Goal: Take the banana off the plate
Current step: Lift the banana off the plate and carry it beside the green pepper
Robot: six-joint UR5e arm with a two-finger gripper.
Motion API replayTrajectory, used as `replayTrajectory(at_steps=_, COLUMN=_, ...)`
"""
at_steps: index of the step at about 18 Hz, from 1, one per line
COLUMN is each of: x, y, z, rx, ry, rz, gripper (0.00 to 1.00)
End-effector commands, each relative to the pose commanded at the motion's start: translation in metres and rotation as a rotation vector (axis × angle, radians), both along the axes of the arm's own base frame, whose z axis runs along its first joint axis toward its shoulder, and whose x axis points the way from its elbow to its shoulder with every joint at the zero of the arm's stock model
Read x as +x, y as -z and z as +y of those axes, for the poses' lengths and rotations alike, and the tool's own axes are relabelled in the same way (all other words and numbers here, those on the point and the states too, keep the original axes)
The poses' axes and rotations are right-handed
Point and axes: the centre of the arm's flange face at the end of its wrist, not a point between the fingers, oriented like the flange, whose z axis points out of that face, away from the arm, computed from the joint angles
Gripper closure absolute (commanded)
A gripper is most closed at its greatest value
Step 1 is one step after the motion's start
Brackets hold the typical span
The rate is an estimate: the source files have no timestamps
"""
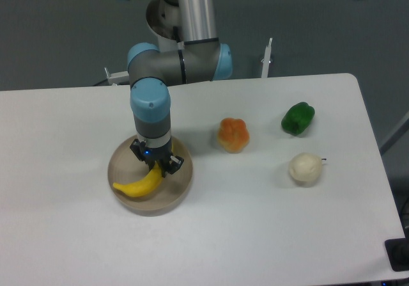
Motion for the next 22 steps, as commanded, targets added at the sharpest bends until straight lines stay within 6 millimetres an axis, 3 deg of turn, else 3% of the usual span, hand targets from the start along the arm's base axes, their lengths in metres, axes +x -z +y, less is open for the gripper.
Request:
replayTrajectory(at_steps=1, x=-0.008, y=-0.012, z=0.003, rx=0.02, ry=-0.01, rz=0.013, gripper=0.65)
replayTrajectory(at_steps=3, x=-0.045, y=-0.039, z=0.0, rx=0.058, ry=-0.038, rz=0.038, gripper=0.65)
replayTrajectory(at_steps=9, x=-0.131, y=-0.098, z=-0.009, rx=0.081, ry=0.027, rz=0.111, gripper=0.65)
replayTrajectory(at_steps=13, x=-0.181, y=-0.107, z=-0.028, rx=0.074, ry=0.088, rz=0.152, gripper=0.65)
replayTrajectory(at_steps=16, x=-0.228, y=-0.109, z=-0.054, rx=0.053, ry=0.136, rz=0.184, gripper=0.65)
replayTrajectory(at_steps=22, x=-0.274, y=-0.136, z=-0.071, rx=0.065, ry=0.18, rz=0.25, gripper=0.65)
